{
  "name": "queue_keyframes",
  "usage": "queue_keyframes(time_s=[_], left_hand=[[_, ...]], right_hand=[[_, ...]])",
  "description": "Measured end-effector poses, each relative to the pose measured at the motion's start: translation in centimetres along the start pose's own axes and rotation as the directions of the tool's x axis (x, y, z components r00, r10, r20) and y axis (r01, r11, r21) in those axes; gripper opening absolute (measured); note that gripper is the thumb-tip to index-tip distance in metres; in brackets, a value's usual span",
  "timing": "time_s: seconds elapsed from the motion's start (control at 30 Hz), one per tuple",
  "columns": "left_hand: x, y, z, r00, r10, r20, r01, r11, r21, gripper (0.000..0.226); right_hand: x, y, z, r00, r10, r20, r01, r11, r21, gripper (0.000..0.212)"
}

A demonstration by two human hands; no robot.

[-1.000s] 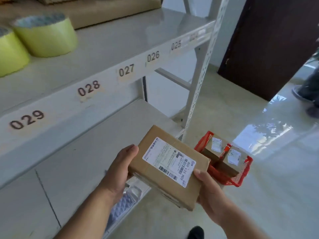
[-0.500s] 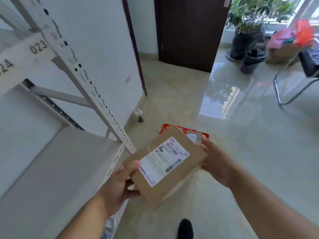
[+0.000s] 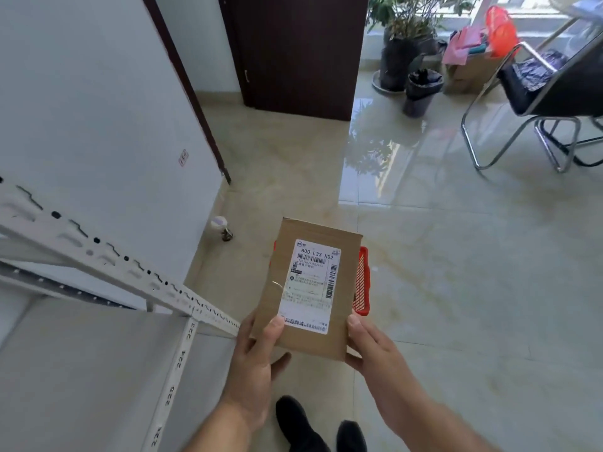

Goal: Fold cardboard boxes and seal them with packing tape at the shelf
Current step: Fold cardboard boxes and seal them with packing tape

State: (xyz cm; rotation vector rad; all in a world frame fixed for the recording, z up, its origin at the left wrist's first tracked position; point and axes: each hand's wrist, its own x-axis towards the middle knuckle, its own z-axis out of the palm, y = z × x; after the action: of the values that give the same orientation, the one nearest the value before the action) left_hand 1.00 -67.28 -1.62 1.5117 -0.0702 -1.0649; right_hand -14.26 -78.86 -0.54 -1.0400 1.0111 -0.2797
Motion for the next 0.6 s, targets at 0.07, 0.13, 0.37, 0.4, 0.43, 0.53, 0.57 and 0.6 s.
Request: queue_keyframes(time_s=[0.07, 0.13, 0.37, 0.4, 0.43, 0.53, 0.57, 0.6], left_hand=[[1.9, 0.2, -0.3, 1.0, -0.001, 0.015, -0.001, 0.996, 0.091, 0.047], [4.0, -0.2, -0.5, 1.0, 0.0, 0.024, -0.005, 0.982, 0.189, 0.028], [11.9, -2.2, 1.1, 0.993, -0.114, 0.012, 0.099, 0.909, 0.406, 0.04], [13.6, -2.5, 1.5, 0.993, -0.121, 0.001, 0.108, 0.894, 0.434, 0.04], [15.4, -2.7, 1.9, 0.991, -0.132, -0.006, 0.12, 0.877, 0.465, 0.038], [21.6, -4.9, 2.5, 0.987, -0.159, -0.014, 0.144, 0.846, 0.513, 0.04], [23.8, -5.9, 2.4, 0.987, -0.16, -0.017, 0.146, 0.842, 0.52, 0.04], [26.2, -7.0, 2.2, 0.988, -0.15, -0.021, 0.138, 0.837, 0.53, 0.038]], right_hand=[[1.8, -0.2, 1.0, 0.998, 0.001, -0.065, -0.001, 1.0, -0.005, 0.034], [3.8, 0.4, 1.4, 0.989, 0.046, -0.138, -0.051, 0.998, -0.027, 0.034], [12.4, 3.3, -0.2, 0.925, 0.247, -0.29, -0.253, 0.967, 0.015, 0.037], [14.1, 3.4, -0.6, 0.919, 0.251, -0.305, -0.26, 0.965, 0.01, 0.037], [15.9, 3.7, -0.9, 0.911, 0.248, -0.328, -0.268, 0.963, -0.015, 0.037], [22.0, 5.5, -1.7, 0.909, 0.222, -0.353, -0.283, 0.95, -0.13, 0.04], [24.0, 6.3, -1.8, 0.91, 0.227, -0.347, -0.291, 0.945, -0.146, 0.041], [26.2, 7.0, -1.9, 0.914, 0.231, -0.333, -0.294, 0.944, -0.152, 0.042]])
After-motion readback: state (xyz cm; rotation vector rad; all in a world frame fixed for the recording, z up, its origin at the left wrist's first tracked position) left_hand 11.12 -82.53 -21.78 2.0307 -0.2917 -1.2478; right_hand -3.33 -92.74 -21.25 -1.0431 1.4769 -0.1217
